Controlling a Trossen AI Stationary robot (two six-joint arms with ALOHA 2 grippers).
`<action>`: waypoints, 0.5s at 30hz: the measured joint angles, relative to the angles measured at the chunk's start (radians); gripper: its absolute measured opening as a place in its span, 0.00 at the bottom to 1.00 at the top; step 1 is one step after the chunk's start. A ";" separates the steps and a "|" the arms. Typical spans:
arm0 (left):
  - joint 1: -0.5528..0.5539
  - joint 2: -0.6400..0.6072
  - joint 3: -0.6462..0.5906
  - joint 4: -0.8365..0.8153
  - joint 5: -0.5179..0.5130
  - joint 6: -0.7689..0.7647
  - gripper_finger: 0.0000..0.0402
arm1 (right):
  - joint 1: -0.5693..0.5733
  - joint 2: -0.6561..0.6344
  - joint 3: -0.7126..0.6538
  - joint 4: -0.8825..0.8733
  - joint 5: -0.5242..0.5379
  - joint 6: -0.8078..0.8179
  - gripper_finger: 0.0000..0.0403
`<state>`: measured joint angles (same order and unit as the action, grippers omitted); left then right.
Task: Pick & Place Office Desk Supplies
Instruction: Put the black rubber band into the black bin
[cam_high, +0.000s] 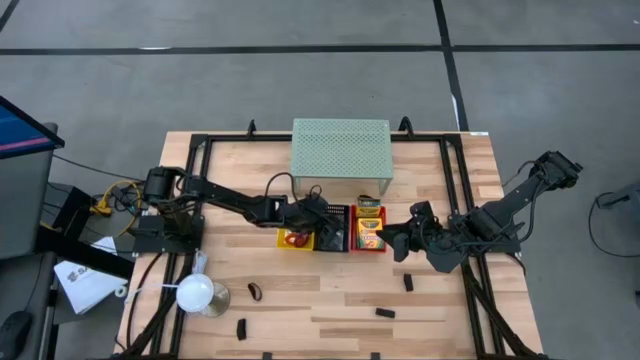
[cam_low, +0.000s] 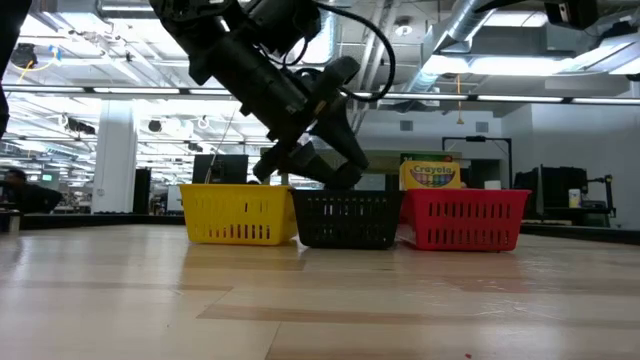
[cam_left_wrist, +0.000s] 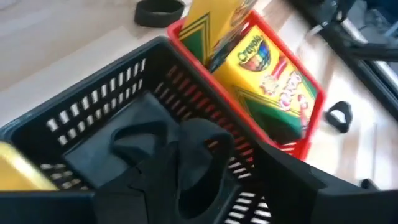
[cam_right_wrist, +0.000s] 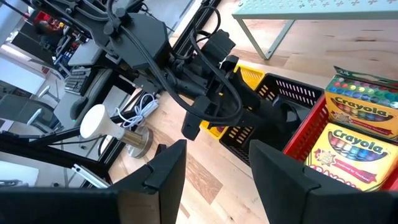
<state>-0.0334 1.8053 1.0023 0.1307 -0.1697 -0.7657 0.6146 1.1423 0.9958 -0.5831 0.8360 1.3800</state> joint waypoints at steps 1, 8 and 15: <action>0.000 0.000 0.001 0.010 0.004 0.000 0.49 | 0.000 0.000 0.000 0.000 0.000 0.000 0.43; 0.001 -0.001 0.004 0.014 0.033 0.016 0.50 | 0.000 0.000 0.000 0.000 0.000 0.000 0.43; 0.001 -0.046 0.001 -0.029 0.006 0.026 0.49 | 0.000 0.000 0.000 0.004 -0.001 -0.003 0.43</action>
<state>-0.0322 1.7595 1.0033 0.1016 -0.1635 -0.7394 0.6148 1.1427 0.9955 -0.5789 0.8352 1.3769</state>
